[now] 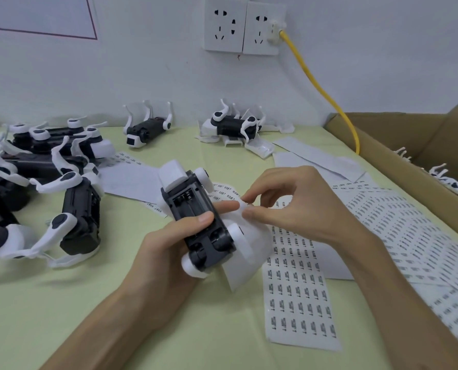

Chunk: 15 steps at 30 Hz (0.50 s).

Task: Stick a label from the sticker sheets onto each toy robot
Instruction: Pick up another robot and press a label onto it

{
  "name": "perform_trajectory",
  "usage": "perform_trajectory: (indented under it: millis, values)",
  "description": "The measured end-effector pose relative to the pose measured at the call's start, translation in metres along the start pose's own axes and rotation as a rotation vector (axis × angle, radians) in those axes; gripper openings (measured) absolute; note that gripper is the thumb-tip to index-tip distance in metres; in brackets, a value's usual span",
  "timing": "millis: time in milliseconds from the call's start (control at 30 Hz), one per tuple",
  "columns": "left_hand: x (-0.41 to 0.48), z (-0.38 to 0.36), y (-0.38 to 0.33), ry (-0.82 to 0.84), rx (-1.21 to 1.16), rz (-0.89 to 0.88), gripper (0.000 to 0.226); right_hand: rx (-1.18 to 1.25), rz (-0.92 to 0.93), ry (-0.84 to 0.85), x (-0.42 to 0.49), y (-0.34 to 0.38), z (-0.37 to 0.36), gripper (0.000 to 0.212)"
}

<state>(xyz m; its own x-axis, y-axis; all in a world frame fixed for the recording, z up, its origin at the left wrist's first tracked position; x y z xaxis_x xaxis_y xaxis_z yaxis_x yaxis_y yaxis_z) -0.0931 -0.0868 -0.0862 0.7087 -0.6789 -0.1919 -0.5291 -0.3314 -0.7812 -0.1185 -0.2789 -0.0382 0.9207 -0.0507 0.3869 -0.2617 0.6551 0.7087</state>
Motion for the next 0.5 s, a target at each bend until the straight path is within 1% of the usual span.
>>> perform_trajectory:
  millis: [67, 167, 200, 267, 333, 400, 500]
  values:
    - [-0.0004, -0.0003, -0.0003, 0.019, -0.017, 0.002, 0.047, 0.013, -0.008, -0.003, 0.0000, -0.0007, 0.0004, 0.014]
    - [-0.0017, -0.0023, -0.0007, 0.060, -0.044, -0.010, 0.063, 0.026, -0.019, 0.003, 0.0000, -0.0013, 0.0008, 0.013]
    - [-0.0020, -0.0025, -0.0008, 0.055, -0.056, -0.011, 0.064, 0.037, -0.019, -0.001, 0.0001, -0.0013, 0.0008, 0.013]
    - [-0.0016, -0.0003, 0.0000, 0.022, -0.062, -0.005, 0.056, 0.056, -0.018, -0.012, 0.0003, -0.0011, 0.0005, 0.012]
    - [-0.0018, 0.0005, 0.0001, 0.008, -0.045, 0.002, 0.054, 0.061, -0.013, -0.018, 0.0004, -0.0007, -0.0004, 0.010]
    - [-0.0014, -0.0002, -0.0004, 0.042, -0.030, -0.010, 0.046, 0.058, -0.005, -0.016, 0.0004, -0.0006, -0.0012, 0.008]
    - [-0.0032, -0.0081, -0.0027, 0.127, 0.020, -0.041, 0.040, 0.061, -0.013, -0.023, 0.0010, -0.0012, -0.0010, 0.007]
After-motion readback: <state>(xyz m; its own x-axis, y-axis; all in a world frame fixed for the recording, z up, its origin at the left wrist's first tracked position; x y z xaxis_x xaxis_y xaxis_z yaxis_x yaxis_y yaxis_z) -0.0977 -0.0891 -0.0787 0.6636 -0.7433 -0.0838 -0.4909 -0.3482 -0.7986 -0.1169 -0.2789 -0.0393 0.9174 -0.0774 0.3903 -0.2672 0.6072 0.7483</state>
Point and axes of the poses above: each hand's wrist, its own x-axis towards the middle knuckle, its own z-axis out of the back of the hand, y = z × x, the point moved 4 cm from there along x, towards the middle knuckle, and after that the axes turned 4 degrees about -y, right-handed, at the moved point
